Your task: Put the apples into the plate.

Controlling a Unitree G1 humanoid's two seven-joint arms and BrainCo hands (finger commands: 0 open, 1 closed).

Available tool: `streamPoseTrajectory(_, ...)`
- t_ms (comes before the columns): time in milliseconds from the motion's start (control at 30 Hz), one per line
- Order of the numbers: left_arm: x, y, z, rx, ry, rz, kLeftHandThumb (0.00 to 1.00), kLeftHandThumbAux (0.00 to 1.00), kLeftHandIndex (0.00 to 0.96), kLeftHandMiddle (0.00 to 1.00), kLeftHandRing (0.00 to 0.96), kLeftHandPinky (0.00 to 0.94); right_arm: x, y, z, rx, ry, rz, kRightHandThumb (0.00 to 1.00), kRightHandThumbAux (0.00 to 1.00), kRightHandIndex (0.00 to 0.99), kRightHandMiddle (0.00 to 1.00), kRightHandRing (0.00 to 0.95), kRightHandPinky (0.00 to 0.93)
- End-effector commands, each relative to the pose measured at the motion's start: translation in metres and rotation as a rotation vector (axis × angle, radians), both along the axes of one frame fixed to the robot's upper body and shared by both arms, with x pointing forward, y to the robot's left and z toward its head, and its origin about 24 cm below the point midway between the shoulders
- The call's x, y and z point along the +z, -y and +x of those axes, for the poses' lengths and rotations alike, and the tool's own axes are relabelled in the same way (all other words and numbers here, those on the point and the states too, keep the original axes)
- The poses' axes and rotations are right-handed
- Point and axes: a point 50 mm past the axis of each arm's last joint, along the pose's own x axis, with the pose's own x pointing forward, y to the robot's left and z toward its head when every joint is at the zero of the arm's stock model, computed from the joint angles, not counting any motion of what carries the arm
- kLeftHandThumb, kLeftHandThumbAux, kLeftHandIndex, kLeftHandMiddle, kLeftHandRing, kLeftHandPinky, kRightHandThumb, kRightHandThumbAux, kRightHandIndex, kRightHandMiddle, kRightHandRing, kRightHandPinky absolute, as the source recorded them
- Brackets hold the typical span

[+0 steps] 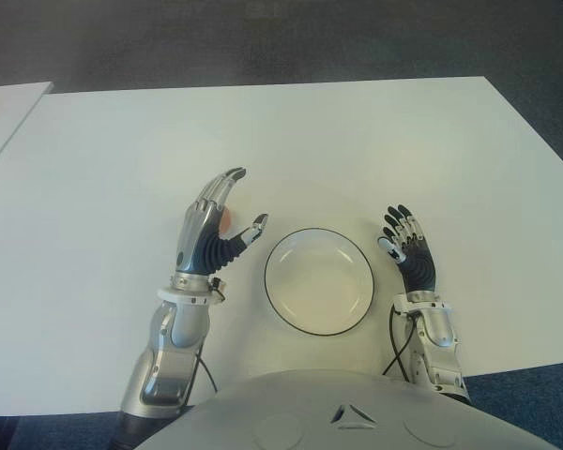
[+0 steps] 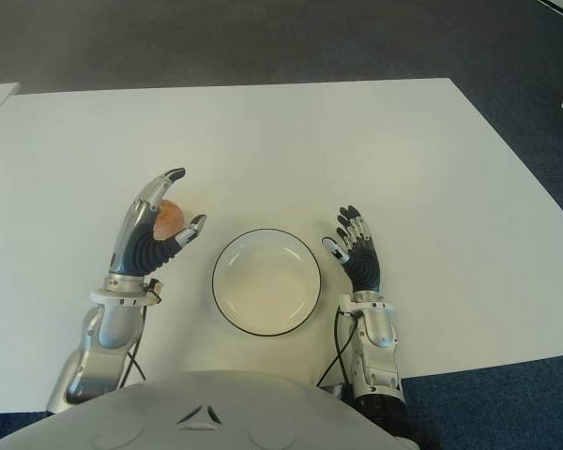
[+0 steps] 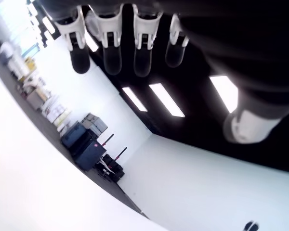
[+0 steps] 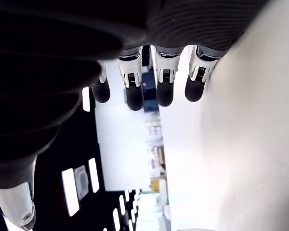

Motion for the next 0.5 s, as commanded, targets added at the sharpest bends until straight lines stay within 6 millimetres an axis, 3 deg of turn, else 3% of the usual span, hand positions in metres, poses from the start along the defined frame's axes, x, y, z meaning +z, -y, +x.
streamPoseTrajectory(33,0.020,0.001,0.012,-0.042,0.125,0.582,0.318,0.420,0.163,0.151,0.130,0.136,-0.050,-0.001,-0.031,-0.014,-0.313,0.036,0.212,0.642,0.024,0.131,0.085,0.033)
streamPoseTrajectory(267,0.016,0.000,0.016,-0.059,0.097,0.739,0.291,0.372,0.171,0.131,0.090,0.074,-0.052,-0.001,-0.030,-0.015,-0.317,0.032,0.207,0.648,0.027,0.130,0.087,0.040)
streamPoseTrajectory(500,0.005,-0.023,0.046,-0.051,0.046,0.876,0.268,0.343,0.146,0.094,0.052,0.035,-0.053,0.000,-0.030,-0.023,-0.320,0.030,0.210,0.646,0.034,0.136,0.093,0.055)
